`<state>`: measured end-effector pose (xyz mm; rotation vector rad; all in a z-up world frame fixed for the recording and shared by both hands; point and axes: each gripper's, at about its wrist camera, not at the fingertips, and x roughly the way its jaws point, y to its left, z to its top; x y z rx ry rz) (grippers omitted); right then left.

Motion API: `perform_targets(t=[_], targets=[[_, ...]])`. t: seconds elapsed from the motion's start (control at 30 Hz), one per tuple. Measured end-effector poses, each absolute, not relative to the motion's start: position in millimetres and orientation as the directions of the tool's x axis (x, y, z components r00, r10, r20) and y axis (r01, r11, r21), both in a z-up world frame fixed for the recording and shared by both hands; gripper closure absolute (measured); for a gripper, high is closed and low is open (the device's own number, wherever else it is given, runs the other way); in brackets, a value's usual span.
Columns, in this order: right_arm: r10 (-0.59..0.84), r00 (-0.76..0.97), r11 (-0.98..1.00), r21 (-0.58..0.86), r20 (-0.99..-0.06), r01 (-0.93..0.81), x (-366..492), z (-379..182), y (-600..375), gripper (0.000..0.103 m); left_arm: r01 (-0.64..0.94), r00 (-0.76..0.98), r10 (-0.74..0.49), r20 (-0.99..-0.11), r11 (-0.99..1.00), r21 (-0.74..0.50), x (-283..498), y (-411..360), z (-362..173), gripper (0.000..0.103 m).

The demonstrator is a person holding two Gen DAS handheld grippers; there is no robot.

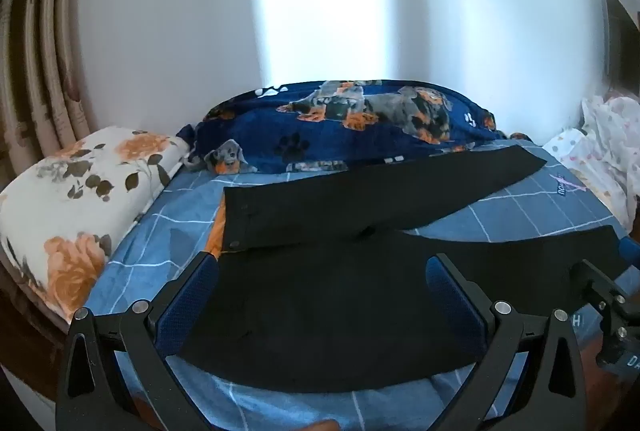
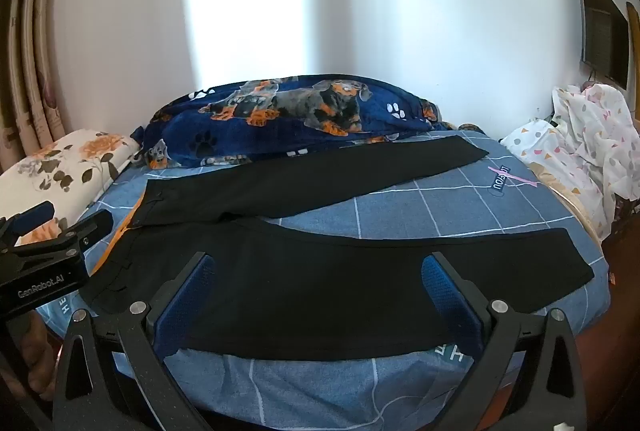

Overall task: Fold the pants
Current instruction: 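Move both grippers toward the black trousers lying on the bed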

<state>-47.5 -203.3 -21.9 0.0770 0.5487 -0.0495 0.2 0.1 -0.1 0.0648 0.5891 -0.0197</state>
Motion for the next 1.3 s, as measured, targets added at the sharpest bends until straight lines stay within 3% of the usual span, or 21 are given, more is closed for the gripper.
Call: perform_targets(t=[0.83, 1.03, 1.17, 1.3], targets=[[-0.009, 0.827, 0.995, 0.08, -0.562, 0.065, -42.5, -34.2, -205.0, 0.0, 0.035, 0.805, 0.008, -0.593, 0.998, 0.061, -7.4, 9.7, -19.0, 0.0], [0.002, 0.816, 0.994, 0.089, -0.579, 0.061, -38.6, -38.6, -208.4, 0.0, 0.062, 0.763, -0.004, -0.647, 0.996, 0.067, 11.2, 14.5, -28.2, 0.0], [0.011, 0.807, 0.993, 0.098, -0.59, 0.058, -34.5, -41.9, -211.8, 0.0, 0.044, 0.774, 0.04, -0.632, 0.992, 0.118, 30.3, 28.1, -27.7, 0.0], [0.019, 0.792, 0.993, 0.102, -0.61, 0.054, -26.4, -47.5, -213.5, 0.0, 0.1, 0.768, -0.039, -0.64, 0.993, 0.059, 60.8, 62.5, -28.0, 0.0]])
